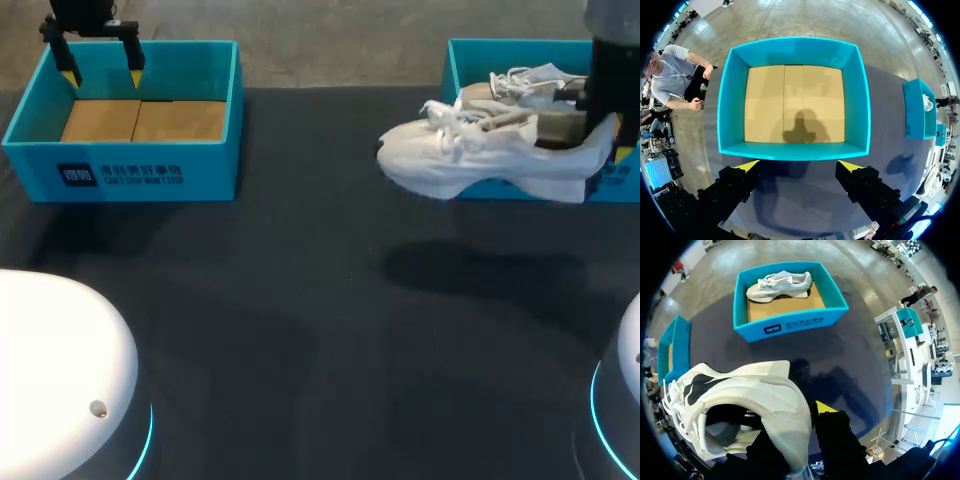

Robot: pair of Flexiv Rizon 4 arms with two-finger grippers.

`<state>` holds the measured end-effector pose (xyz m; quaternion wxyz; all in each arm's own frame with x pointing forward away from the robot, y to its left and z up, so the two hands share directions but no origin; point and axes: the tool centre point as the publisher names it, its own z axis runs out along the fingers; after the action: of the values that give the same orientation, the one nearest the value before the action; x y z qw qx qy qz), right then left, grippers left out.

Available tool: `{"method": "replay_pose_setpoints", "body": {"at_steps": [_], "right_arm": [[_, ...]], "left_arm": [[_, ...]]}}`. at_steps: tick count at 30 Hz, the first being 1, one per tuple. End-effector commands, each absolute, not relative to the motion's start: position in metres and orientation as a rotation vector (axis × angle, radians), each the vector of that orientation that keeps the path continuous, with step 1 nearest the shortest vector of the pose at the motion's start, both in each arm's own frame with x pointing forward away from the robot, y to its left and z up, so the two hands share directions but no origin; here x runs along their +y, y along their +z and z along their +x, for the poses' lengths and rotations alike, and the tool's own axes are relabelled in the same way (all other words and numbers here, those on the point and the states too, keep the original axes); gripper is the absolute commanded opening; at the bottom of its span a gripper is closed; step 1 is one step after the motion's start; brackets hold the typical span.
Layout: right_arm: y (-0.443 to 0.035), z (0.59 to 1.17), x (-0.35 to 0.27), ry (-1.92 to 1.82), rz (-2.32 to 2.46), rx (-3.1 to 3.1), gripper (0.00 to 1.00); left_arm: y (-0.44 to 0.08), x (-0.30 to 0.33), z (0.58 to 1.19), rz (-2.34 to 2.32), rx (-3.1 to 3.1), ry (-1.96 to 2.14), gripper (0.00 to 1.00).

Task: Take the shoe out of the shoebox, open the shoe tongue, remove and reinsert the insole, then place the shoe into the shoebox

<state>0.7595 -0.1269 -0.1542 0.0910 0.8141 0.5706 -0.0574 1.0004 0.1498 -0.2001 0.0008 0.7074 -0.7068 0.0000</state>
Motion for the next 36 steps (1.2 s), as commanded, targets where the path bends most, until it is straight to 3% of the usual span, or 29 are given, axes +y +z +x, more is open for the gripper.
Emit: {"method": "replay_pose_setpoints", "body": {"at_steps": [1,21,36], "right_arm": [[-0.155,0.746,-0.12,-0.186,2.429,1.671,0.0],[-0.213,0.726,-0.057,-0.113,2.458,1.618,0.0],[-0.213,0.726,-0.057,-0.113,2.458,1.618,0.0]], "left_arm": [[-0.2,0.15,1.0,2.221,-2.22,-0.001,1.0],[-0.2,0.15,1.0,2.221,-2.22,-0.001,1.0],[-0.2,0.15,1.0,2.221,-2.22,-0.001,1.0]]}}
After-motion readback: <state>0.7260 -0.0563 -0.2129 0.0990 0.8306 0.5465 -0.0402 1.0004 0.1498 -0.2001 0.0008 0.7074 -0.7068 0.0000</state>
